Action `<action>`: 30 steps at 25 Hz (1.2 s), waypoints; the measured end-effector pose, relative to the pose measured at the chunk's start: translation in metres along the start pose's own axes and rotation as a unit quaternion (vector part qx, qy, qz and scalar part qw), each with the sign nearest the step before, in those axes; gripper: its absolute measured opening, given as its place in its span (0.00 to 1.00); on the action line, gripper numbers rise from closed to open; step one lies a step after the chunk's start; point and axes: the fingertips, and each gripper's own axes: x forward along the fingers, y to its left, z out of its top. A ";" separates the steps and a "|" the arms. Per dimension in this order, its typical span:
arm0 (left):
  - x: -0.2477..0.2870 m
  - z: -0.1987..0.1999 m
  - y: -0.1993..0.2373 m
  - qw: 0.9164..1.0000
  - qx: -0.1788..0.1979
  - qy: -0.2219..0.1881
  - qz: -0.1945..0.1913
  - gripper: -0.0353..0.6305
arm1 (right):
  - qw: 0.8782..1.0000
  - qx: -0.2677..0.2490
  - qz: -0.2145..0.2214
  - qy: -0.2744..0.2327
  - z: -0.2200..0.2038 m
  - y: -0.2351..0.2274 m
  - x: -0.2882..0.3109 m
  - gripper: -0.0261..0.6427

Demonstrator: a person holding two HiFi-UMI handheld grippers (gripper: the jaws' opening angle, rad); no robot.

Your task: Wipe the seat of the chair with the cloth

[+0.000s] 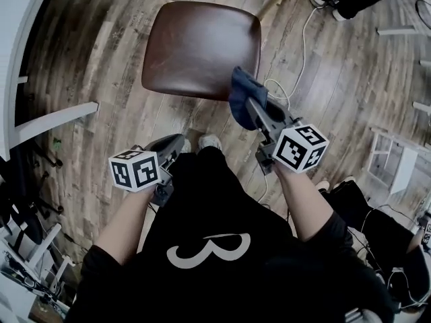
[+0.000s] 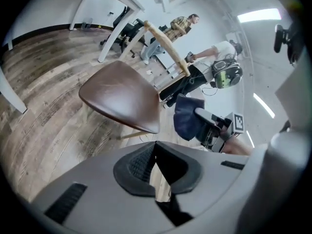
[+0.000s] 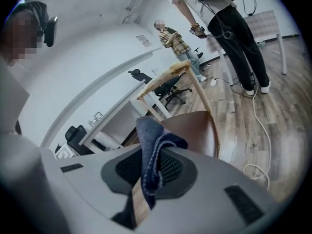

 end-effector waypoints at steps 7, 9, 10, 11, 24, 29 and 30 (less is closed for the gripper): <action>-0.060 0.022 -0.069 0.997 0.038 -0.030 -0.057 0.07 | 0.994 -0.032 0.103 0.022 -0.002 0.095 -0.059 0.12; -0.082 0.024 -0.094 0.994 0.056 -0.044 -0.079 0.07 | 0.992 -0.046 0.116 0.011 0.004 0.118 -0.083 0.12; -0.093 0.026 -0.108 0.992 0.070 -0.051 -0.092 0.07 | 0.991 -0.052 0.124 0.003 0.006 0.131 -0.095 0.12; -0.103 0.028 -0.122 0.989 0.088 -0.058 -0.105 0.07 | 0.990 -0.060 0.131 -0.005 0.007 0.144 -0.106 0.12; -0.296 -0.025 -0.266 0.933 0.280 -0.129 -0.187 0.07 | 0.970 -0.121 0.189 -0.089 -0.016 0.333 -0.240 0.12; -0.346 -0.051 -0.277 0.927 0.283 -0.150 -0.194 0.07 | 0.969 -0.130 0.179 -0.107 -0.030 0.371 -0.269 0.12; -0.352 -0.055 -0.280 0.926 0.282 -0.153 -0.200 0.07 | 0.969 -0.133 0.176 -0.109 -0.032 0.378 -0.274 0.12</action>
